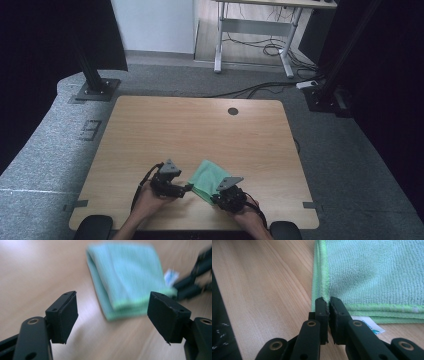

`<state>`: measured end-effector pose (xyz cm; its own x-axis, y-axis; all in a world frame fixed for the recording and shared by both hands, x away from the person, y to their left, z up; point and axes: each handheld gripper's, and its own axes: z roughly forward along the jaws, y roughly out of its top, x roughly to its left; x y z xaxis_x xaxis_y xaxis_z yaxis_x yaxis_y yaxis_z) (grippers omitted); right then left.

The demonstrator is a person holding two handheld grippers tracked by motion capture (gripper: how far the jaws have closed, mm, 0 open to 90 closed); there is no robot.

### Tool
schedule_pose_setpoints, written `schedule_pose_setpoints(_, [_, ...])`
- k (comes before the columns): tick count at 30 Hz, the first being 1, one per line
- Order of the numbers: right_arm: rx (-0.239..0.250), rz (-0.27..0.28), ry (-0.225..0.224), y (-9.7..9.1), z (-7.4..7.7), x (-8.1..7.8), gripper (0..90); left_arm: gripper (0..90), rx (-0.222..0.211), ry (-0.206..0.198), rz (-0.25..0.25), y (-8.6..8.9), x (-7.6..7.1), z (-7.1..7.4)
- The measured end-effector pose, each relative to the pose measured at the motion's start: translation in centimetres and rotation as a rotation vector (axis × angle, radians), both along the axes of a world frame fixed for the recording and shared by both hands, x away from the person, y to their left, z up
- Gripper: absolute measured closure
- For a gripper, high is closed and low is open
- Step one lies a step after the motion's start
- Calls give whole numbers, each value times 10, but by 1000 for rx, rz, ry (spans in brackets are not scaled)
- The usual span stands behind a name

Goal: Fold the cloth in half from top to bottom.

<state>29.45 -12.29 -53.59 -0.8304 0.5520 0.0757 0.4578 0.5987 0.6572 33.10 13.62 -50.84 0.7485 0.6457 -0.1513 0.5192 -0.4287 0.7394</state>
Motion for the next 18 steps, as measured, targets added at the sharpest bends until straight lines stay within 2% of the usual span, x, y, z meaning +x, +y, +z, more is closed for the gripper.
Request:
schedule_pose_setpoints(2, [-6,3,1,1,1,1,840,231,-11,-13,15,-5,9,5])
schedule_pose_setpoints(4, [-6,6,-1,0,0,1,840,225,14,-25,25,-14,18,4])
schedule_pose_setpoints(6, [-7,6,0,0,0,1,839,225,93,-30,37,-24,28,-5])
schedule_pose_setpoints(9, [-22,2,-13,-2,1,1,839,226,182,-16,34,-28,33,-24])
schedule_pose_setpoints(10, [-29,-5,-19,-5,1,2,839,226,188,-14,33,-28,33,-27])
schedule_pose_setpoints(12, [-35,-15,-25,-8,1,4,839,231,149,6,42,-25,30,-32])
schedule_pose_setpoints(13, [-40,-26,-28,-11,2,7,838,231,143,10,45,-25,29,-32])
schedule_pose_setpoints(15, [-41,-38,-27,-14,2,10,821,230,148,1,44,-26,24,-33])
schedule_pose_setpoints(17, [-48,-34,-27,-18,5,12,721,231,156,-6,50,-27,20,-32])
schedule_pose_setpoints(18, [-20,-39,-22,-23,10,13,662,231,152,-6,54,-27,19,-33])
